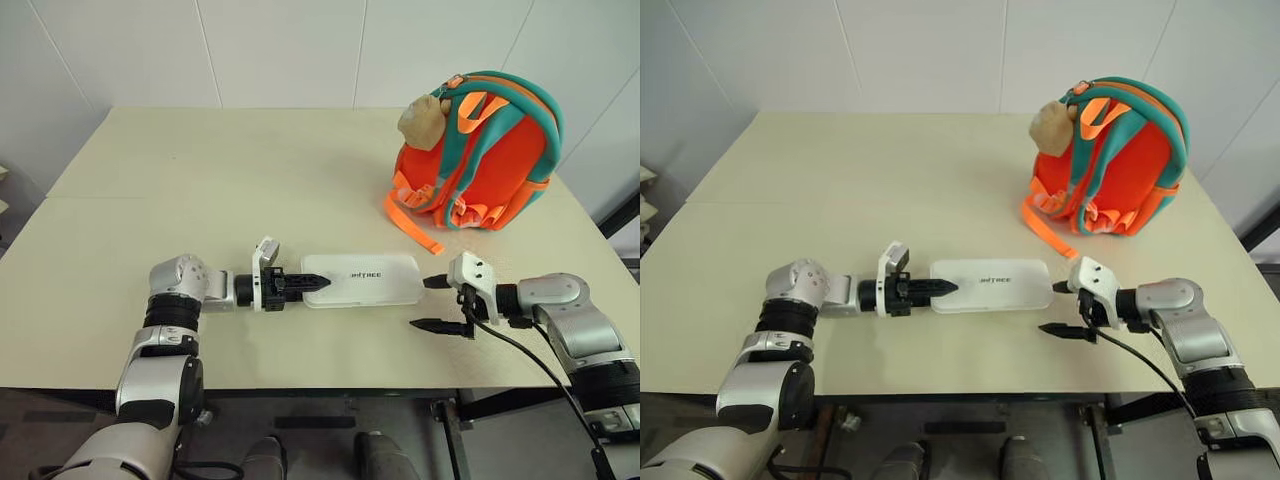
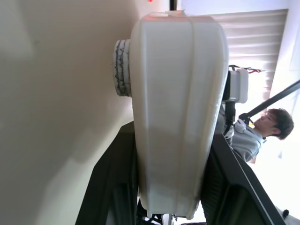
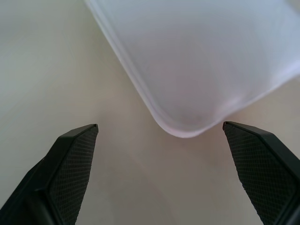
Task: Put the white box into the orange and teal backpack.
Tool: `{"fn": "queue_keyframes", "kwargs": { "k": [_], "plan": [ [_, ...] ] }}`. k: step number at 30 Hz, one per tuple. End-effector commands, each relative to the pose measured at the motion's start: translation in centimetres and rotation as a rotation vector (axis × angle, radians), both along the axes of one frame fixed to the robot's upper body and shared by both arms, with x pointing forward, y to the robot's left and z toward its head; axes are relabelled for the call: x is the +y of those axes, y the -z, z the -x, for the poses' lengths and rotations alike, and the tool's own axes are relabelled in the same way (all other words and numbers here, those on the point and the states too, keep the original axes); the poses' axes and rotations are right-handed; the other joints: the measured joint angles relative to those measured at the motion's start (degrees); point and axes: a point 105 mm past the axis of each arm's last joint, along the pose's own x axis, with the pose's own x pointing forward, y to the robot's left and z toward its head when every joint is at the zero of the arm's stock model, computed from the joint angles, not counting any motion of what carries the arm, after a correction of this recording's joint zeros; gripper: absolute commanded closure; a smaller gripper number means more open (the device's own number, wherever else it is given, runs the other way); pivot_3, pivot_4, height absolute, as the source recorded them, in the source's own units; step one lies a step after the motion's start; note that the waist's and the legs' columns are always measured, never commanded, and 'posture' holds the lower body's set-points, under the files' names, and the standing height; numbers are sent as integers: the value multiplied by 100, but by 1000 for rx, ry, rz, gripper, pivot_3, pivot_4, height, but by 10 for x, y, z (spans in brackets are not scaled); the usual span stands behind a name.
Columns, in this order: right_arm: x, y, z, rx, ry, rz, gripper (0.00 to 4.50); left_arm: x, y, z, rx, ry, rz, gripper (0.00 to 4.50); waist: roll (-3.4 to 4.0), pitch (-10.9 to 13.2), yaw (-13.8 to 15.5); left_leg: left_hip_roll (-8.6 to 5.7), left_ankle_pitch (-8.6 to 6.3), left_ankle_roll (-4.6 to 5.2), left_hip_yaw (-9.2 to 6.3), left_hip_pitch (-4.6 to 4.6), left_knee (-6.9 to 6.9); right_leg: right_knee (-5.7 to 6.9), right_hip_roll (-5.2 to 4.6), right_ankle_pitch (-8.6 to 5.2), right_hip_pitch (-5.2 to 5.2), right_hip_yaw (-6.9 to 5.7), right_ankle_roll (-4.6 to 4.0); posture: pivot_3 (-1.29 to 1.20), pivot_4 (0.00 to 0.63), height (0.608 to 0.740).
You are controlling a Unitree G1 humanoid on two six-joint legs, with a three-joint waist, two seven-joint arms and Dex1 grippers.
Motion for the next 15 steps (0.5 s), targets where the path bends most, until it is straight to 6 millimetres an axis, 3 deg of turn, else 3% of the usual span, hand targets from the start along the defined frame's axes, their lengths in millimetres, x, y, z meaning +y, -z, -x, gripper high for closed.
{"fn": "queue_keyframes", "kwargs": {
  "k": [1, 8, 12, 15],
  "plan": [
    [-20, -35, -21, -116, 155, -98, 0, 32, -39, -3, -214, -51, 52, 3224, 1, 0, -11, 1, 1, -1, 0, 0, -2, 2, 0, 0, -2, 0, -1, 0, 150, 740],
    [-55, -98, -77, -315, 477, -267, 0, 91, -73, -1, -517, -169, -53, 3224, 4, 3, -52, 4, 3, -5, 12, 1, -13, 1, -2, -1, -12, 5, -18, 0, 150, 740],
    [-54, -119, -94, -354, 532, -346, 0, 100, -72, 3, -536, -196, -80, 3224, 4, 3, -13, 6, 2, -3, 11, 1, -28, -5, -1, -5, -14, 3, -22, 0, 150, 740],
    [-32, -141, -111, -361, 532, -466, 0, 104, -66, 14, -534, -209, -76, 3224, 5, 3, -21, 6, 2, -4, 14, -4, -50, -15, -3, -7, -23, 5, -22, 0, 150, 740]
  ]
}}
